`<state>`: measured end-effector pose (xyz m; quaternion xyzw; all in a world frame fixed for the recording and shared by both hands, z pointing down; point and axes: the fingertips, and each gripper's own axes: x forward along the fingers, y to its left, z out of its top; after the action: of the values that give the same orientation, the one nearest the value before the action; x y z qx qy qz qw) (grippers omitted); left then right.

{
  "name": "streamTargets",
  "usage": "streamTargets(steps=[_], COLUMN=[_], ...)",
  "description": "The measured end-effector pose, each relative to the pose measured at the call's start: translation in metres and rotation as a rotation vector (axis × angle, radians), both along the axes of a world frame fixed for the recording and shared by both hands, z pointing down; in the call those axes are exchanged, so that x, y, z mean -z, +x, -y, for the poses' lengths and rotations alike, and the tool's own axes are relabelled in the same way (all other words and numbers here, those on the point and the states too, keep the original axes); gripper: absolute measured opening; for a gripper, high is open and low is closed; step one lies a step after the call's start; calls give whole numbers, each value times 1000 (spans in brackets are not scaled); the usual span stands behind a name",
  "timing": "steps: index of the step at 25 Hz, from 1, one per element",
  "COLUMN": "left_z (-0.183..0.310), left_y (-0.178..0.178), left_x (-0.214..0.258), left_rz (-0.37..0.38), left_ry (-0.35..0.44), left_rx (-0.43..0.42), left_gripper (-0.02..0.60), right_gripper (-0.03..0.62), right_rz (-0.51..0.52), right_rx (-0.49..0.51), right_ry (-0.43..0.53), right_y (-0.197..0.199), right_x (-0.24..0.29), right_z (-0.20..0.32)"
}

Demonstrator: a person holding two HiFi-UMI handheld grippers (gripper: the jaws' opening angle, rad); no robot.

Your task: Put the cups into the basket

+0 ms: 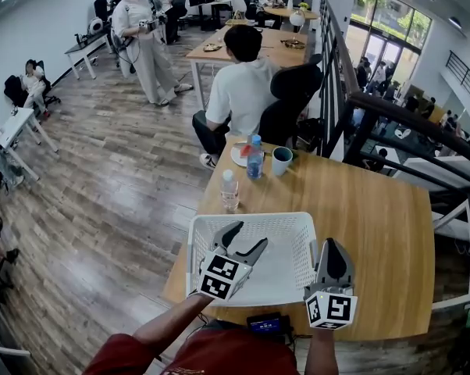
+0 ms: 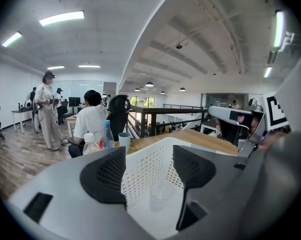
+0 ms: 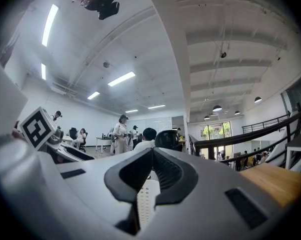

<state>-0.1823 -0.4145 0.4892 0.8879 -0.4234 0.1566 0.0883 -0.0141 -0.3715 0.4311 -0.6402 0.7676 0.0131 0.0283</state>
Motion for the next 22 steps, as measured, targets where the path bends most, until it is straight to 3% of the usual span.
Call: streamTargets(steps=[5, 14, 19, 22], left_z=[-11, -21, -31, -35], left_y=[-6, -16, -16, -19], left_x=[19, 53, 68, 67], left_rz=[0, -76, -138, -182], left_ry=[88, 228, 330, 330], left_rx=[-3, 34, 7, 30], left_gripper=[293, 293, 292, 291], right_gripper=[12, 12, 12, 12], right_rz=[-10, -23, -32, -35], right_rx=[-1, -1, -4, -5], right_ry=[0, -2, -6, -8], right_y=[0, -2, -3, -2], right_x=[3, 4, 4, 3], right_z=[0, -2, -3, -5])
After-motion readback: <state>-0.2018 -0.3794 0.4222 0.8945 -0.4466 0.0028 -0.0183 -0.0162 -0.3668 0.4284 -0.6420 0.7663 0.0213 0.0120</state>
